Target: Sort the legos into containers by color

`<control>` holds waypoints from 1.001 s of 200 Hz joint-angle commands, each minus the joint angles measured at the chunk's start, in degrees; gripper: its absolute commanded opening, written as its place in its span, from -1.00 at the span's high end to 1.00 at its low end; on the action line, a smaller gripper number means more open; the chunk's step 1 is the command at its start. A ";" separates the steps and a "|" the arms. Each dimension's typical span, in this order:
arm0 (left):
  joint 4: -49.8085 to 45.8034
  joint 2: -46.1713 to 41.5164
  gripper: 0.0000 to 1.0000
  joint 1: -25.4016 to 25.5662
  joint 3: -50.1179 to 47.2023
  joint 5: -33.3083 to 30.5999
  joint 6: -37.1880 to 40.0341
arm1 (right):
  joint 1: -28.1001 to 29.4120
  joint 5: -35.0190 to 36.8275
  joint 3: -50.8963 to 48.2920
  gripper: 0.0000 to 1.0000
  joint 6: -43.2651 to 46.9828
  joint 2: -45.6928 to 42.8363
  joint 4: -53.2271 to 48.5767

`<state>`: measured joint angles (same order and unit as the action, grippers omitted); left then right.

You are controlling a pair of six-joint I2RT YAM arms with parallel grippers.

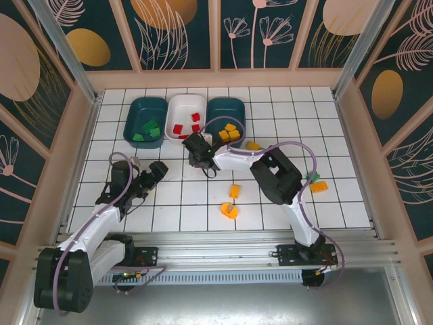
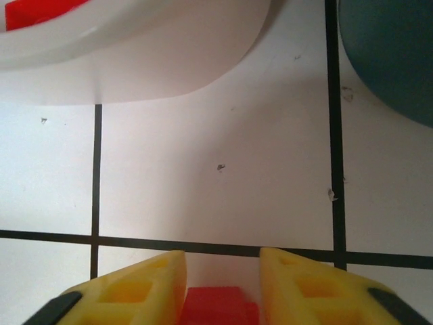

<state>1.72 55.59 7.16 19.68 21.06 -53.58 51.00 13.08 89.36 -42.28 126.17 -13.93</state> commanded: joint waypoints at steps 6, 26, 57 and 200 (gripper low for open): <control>0.59 0.17 -0.97 -0.29 -0.69 0.83 1.38 | 0.14 -0.05 -1.80 0.49 0.25 -3.10 1.70; 0.57 0.04 -0.97 -0.29 -0.70 0.98 1.46 | 0.41 0.74 -2.47 0.52 1.63 -5.30 2.56; 0.14 0.39 -0.97 -0.23 -0.14 0.43 1.86 | 0.50 1.75 -1.98 0.53 5.00 -9.42 3.71; 2.60 0.59 -0.97 -0.25 -0.78 6.78 0.28 | -7.82 -3.08 33.48 0.26 13.68 11.86 -5.76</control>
<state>2.83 56.47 7.16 19.27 25.47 -53.25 44.29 11.09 115.18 -30.02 134.58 -13.69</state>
